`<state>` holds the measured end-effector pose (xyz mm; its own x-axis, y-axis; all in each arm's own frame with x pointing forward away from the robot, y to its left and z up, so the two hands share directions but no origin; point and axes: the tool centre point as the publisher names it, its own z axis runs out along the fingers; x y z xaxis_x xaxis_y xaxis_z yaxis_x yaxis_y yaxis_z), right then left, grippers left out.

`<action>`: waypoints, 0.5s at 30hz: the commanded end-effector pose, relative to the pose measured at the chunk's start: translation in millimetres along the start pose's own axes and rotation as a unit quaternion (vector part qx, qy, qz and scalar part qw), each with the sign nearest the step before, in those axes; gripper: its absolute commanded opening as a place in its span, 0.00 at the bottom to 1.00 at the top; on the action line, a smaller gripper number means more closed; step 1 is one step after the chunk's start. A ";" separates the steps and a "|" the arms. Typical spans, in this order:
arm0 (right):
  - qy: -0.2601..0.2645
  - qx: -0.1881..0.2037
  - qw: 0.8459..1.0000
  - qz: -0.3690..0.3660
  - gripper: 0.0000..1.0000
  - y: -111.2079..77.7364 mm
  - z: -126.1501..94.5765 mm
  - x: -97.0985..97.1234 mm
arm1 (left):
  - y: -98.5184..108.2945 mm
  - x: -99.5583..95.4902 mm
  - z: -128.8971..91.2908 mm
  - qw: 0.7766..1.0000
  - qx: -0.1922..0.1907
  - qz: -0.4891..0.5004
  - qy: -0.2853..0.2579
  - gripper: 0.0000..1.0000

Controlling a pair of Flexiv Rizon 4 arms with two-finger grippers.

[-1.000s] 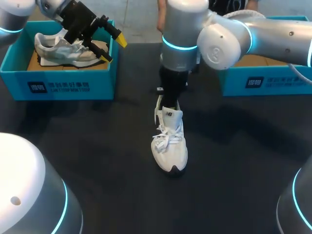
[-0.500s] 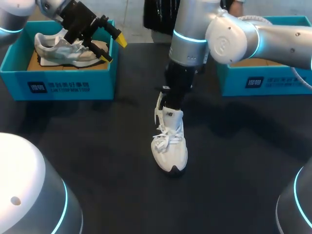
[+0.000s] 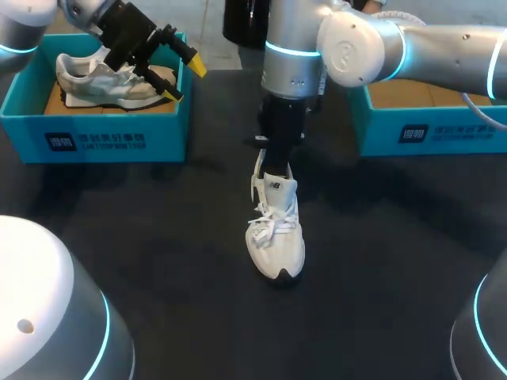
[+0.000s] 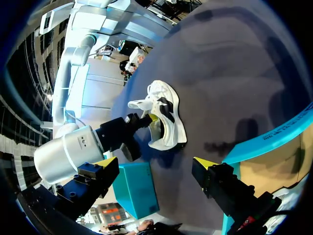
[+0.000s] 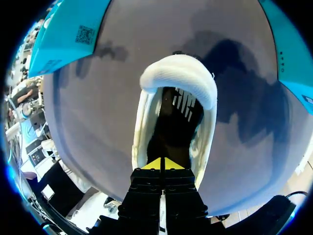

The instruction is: Take the shoe out of the shoebox, open the shoe tongue, remove and reinsert the insole, then place the shoe into the shoebox

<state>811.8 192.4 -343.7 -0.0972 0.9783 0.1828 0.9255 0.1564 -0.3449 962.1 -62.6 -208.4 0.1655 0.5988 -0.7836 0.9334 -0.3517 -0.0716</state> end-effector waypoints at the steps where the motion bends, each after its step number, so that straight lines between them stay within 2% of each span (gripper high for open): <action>1: -0.029 0.012 1.000 0.003 0.00 5.7 -3.3 9.6 | 0.3 -0.4 -0.5 1.000 0.001 0.000 0.001 1.00; 5: -0.031 0.014 0.999 0.005 0.00 2.4 -4.7 10.0 | 0.3 -0.4 -0.5 1.000 0.001 0.000 0.001 1.00; 6: -0.033 0.016 0.999 0.006 0.03 2.1 -4.8 10.0 | 0.3 -0.4 -0.5 1.000 0.001 0.000 0.001 1.00; 7: -0.034 0.016 0.999 0.006 0.11 1.6 -4.8 10.0 | 0.3 -0.4 -0.5 1.000 0.001 0.000 0.001 1.00; 14: -0.033 0.018 0.999 0.014 0.18 -3.7 -2.5 4.7 | 0.3 -0.4 -0.5 1.000 0.001 0.000 0.001 1.00; 15: -0.033 0.018 0.999 0.016 0.24 -4.3 -1.6 3.5 | 0.3 -0.4 -0.5 1.000 0.001 0.000 0.001 1.00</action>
<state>811.2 197.8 -338.6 -0.0978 0.9897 0.1044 0.9128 0.1310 -0.3867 962.1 -62.6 -208.4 0.1655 0.5988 -0.7836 0.9334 -0.3517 -0.0716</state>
